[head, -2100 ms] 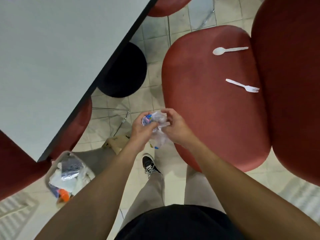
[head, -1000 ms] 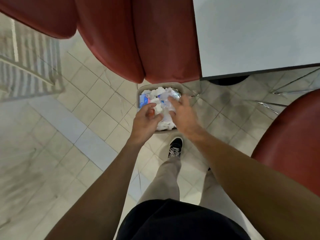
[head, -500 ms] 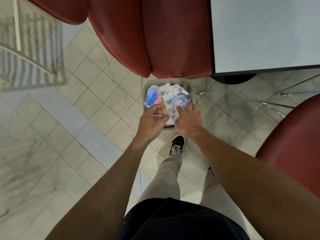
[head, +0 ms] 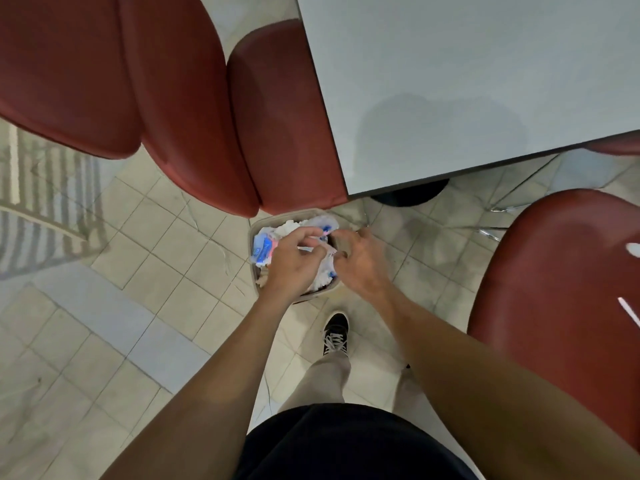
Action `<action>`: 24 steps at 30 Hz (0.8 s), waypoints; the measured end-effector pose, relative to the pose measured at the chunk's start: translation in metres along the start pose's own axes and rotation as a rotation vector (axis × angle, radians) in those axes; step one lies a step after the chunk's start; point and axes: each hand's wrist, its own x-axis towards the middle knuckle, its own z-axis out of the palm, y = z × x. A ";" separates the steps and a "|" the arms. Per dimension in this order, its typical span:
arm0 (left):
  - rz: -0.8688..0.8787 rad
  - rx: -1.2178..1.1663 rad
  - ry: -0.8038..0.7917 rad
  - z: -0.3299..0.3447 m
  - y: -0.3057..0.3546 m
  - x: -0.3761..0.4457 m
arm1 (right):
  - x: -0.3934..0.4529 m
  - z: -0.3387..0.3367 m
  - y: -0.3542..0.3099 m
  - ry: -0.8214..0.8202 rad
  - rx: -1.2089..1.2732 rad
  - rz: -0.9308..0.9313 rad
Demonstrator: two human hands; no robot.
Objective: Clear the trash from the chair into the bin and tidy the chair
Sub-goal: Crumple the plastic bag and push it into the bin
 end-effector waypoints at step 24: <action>0.169 0.386 -0.411 0.213 0.080 -0.029 | -0.067 -0.137 0.210 0.191 0.271 0.403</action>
